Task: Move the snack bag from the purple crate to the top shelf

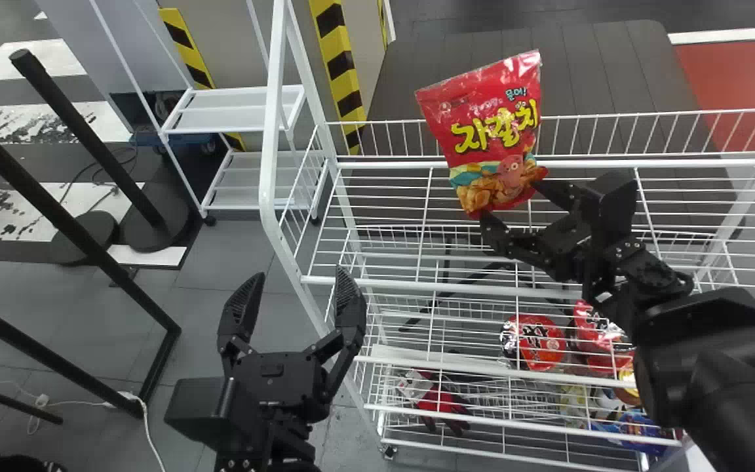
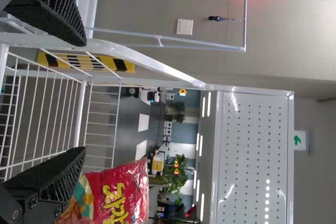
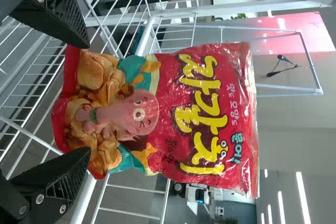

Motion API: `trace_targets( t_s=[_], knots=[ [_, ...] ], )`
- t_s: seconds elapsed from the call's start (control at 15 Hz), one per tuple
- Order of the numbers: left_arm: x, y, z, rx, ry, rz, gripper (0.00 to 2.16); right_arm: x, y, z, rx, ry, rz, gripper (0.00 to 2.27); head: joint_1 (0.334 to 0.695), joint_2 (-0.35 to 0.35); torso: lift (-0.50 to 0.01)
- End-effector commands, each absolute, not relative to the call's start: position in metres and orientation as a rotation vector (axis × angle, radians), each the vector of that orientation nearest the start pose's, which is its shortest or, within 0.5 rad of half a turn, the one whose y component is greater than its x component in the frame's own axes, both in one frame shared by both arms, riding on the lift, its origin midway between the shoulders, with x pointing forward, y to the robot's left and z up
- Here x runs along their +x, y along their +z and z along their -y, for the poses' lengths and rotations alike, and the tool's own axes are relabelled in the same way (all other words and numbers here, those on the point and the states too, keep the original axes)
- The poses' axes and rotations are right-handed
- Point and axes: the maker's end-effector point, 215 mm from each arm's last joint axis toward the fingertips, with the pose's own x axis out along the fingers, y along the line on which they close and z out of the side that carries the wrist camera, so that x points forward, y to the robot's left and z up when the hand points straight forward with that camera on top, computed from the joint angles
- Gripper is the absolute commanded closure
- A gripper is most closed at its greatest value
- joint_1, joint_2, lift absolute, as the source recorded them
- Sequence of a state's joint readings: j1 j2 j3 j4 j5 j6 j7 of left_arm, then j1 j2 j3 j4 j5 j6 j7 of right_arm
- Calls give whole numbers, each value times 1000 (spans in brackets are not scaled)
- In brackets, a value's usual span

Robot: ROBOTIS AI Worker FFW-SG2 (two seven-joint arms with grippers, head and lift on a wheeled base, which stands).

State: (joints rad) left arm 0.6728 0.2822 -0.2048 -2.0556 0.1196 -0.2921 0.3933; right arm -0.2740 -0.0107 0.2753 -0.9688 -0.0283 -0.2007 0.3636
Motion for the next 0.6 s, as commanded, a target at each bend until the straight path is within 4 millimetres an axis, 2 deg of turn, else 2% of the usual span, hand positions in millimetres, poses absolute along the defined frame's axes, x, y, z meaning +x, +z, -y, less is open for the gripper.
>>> trace_targets(
  t_s=[0.0, 0.13, 0.27, 0.53],
  knots=[
    [374, -335, -223, -51, 83, 47, 107, 583, -437, 13, -33, 630, -109, 124, 695, 221, 1],
    [373, -335, -221, -50, 79, 47, 107, 574, -431, 8, -19, 645, -95, 113, 695, 229, 1],
    [372, -333, -218, -54, 76, 49, 103, 554, -428, -1, 5, 676, -87, 107, 695, 236, 1],
    [370, -324, -204, -83, 56, 63, 113, 509, -381, -18, 126, 707, -17, 107, 695, 264, 1]
  ],
)
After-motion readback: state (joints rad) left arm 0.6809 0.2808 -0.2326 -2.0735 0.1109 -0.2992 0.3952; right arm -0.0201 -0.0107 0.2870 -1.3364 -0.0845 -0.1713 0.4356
